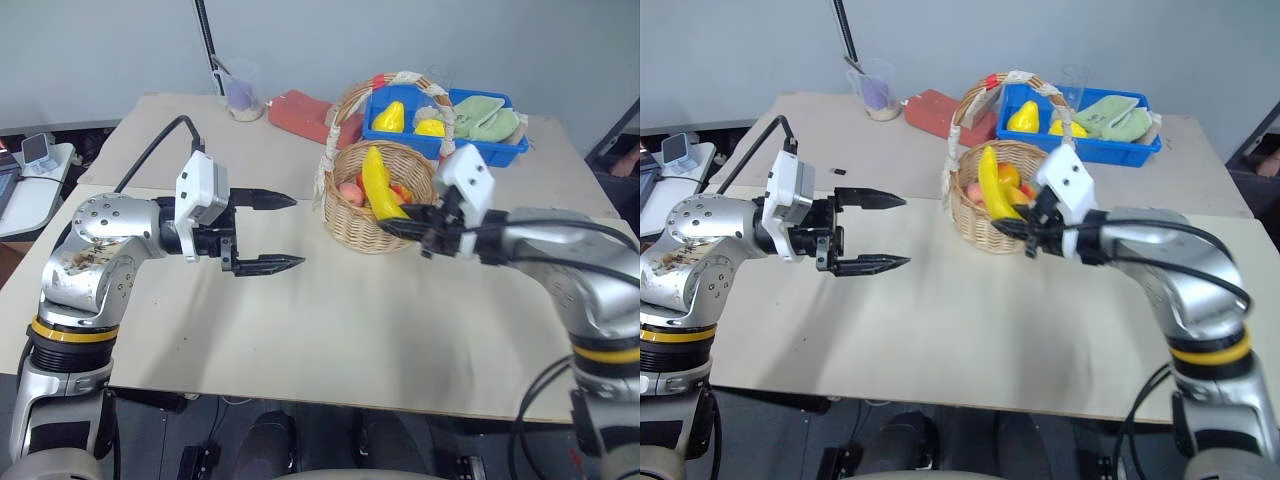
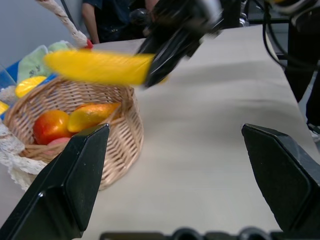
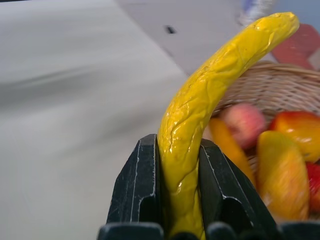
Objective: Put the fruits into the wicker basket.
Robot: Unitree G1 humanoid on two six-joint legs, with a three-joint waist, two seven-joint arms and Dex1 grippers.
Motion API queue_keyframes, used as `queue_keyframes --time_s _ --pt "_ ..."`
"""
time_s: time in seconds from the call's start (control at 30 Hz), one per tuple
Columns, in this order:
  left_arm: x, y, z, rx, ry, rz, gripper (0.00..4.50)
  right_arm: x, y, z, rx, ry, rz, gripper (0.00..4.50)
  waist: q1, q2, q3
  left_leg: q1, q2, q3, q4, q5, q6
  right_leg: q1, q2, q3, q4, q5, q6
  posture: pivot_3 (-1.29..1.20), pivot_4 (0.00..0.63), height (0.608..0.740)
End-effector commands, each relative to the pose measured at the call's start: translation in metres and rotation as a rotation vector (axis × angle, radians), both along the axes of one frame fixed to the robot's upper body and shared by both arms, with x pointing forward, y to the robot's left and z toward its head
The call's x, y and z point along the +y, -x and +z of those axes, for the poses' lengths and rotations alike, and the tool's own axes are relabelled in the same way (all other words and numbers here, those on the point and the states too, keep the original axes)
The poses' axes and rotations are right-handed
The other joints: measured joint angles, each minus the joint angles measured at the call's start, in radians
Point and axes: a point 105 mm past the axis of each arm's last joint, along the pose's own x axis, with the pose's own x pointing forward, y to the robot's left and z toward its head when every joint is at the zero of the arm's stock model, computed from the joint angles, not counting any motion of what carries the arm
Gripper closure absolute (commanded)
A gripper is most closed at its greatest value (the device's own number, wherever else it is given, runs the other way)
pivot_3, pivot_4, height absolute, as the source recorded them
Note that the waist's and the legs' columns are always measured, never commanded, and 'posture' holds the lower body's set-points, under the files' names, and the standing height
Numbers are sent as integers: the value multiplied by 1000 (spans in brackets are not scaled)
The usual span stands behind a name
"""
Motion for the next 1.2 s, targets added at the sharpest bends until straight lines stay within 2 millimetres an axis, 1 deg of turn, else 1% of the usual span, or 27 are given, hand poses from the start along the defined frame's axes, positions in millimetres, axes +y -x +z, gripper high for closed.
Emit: queue_keyframes --time_s 0.03,0.13,0.2,0.3,0.37,0.5,0.57,0.63,0.67,0.7,0.83,0.97,1.03,1.07,1.13,1.2 --pt "0 6 13 -46 23 7 0 -2 -24 16 -81 -14 -61 3949 0 0 0 -1 0 0 0 0 0 0 0 0 0 0 0 0 150 659" --pt "-1 7 16 -45 39 14 0 2 -39 21 -91 -41 -82 3949 -3 0 0 -2 0 0 0 0 0 -1 0 0 1 0 0 0 150 659" --pt "-2 7 19 -46 60 16 0 2 -52 26 -106 -66 -129 3949 -5 0 0 -2 0 0 0 0 0 -2 0 0 2 0 0 0 150 659" --pt "-4 7 24 -38 95 19 0 3 -61 29 -112 -100 -149 3949 -8 0 0 -1 0 -1 0 0 0 -3 0 0 5 0 0 0 150 659" --pt "-4 6 26 -37 107 28 0 3 -65 32 -122 -127 -166 2937 -7 0 0 -2 0 -1 0 0 0 -3 0 0 10 0 -1 0 150 659" --pt "-5 4 25 -36 107 36 0 6 -61 34 -126 -151 -151 1552 -10 0 0 -4 0 -1 1 0 0 -6 0 0 13 0 -1 0 150 659" --pt "-5 3 25 -35 108 39 0 8 -52 35 -113 -160 -116 856 -11 0 0 -7 0 -1 2 0 -1 -10 0 0 14 0 -1 0 150 659" --pt "-5 1 24 -36 104 45 0 6 -42 36 -109 -156 -100 209 -12 0 0 -12 0 -1 3 1 -1 -15 0 1 16 0 -1 0 150 659" --pt "-5 0 24 -36 103 47 0 2 -36 36 -104 -153 -93 43 -11 0 0 -14 0 -1 3 1 -1 -18 0 1 17 0 -1 0 150 659" --pt "-5 0 24 -36 102 48 0 0 -30 36 -99 -150 -87 43 -12 0 0 -15 0 -2 4 1 -2 -18 0 0 18 0 -1 0 150 659" --pt "-5 -3 22 -41 95 62 0 -13 4 29 -44 -110 -31 43 -9 0 0 -16 0 -2 5 1 -2 -19 -1 0 17 0 -1 0 150 659" --pt "-4 -5 20 -36 93 71 0 -26 26 23 -32 -66 -27 43 -11 0 0 -15 0 -2 5 1 -1 -18 -1 1 13 0 -1 0 150 659" --pt "-6 -2 19 -6 102 53 0 -44 23 29 -110 -48 -127 43 -11 0 0 -15 0 -2 5 1 -1 -18 0 1 13 0 -1 0 150 659" --pt "-6 -1 19 4 105 47 0 -50 21 32 -138 -50 -168 43 -11 0 0 -14 0 -2 5 1 -1 -18 0 1 13 -1 -1 0 150 659" --pt "-8 0 20 15 117 40 0 -65 5 35 -215 -62 -302 43 -14 0 0 -14 0 -2 5 1 -1 -18 0 1 14 -1 -2 0 150 659" --pt "-8 -1 20 16 122 43 0 -71 -7 37 -261 -64 -369 43 -17 0 0 -13 0 -1 5 1 -1 -18 0 1 14 -1 -2 0 150 659"
